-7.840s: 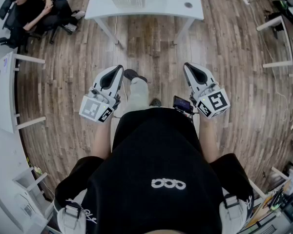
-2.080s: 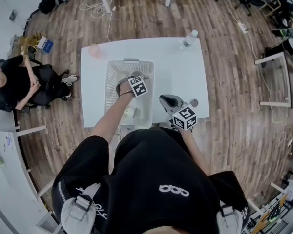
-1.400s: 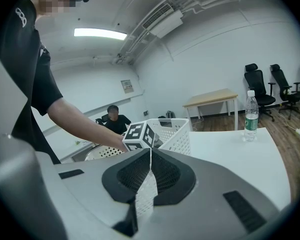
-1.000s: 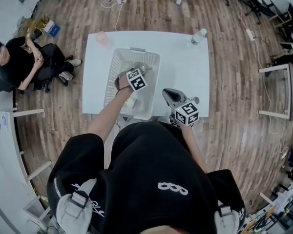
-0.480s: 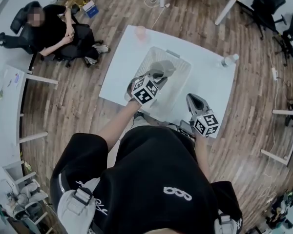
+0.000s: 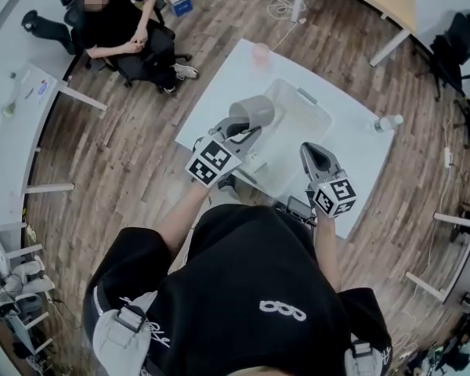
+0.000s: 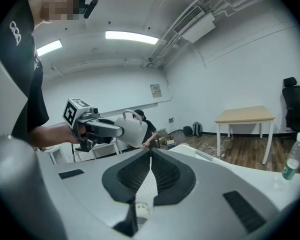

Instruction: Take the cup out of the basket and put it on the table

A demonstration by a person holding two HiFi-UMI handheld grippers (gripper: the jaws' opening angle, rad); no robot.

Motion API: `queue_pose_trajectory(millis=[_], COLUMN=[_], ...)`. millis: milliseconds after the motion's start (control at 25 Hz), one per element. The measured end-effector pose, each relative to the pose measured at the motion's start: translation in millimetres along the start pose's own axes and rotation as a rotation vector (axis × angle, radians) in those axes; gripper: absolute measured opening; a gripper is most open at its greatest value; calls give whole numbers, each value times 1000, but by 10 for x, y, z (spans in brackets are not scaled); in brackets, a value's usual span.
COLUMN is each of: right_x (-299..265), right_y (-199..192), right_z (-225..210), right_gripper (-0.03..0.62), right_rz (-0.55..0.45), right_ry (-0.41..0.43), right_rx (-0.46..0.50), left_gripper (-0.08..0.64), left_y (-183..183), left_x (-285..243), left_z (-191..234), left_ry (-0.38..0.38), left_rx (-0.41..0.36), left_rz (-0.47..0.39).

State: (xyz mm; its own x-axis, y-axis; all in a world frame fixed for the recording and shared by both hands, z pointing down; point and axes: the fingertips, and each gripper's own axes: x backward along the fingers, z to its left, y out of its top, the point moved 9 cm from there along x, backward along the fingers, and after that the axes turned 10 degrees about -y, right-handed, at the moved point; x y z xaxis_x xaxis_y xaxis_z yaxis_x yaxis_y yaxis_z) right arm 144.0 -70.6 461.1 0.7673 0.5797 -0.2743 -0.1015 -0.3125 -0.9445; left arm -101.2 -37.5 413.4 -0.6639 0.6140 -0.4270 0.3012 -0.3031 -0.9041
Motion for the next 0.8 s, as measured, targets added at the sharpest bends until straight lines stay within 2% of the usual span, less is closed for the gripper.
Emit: queue_pose_trajectory(millis=[200, 400, 800], right_x=[-294, -548, -1046], right_y=[90, 141, 156], right_z=[276, 534, 1028], right_gripper=[26, 25, 25], right_rz=[14, 36, 52], right_ry=[68, 97, 82], right_rx=[32, 51, 59], left_gripper=[40, 40, 40], left_y=[-173, -354, -711], left_x=[388, 697, 1131], left_z=[112, 245, 664], left_ry=[61, 91, 74], left_rx=[52, 94, 124], left_rz=[-39, -63, -68])
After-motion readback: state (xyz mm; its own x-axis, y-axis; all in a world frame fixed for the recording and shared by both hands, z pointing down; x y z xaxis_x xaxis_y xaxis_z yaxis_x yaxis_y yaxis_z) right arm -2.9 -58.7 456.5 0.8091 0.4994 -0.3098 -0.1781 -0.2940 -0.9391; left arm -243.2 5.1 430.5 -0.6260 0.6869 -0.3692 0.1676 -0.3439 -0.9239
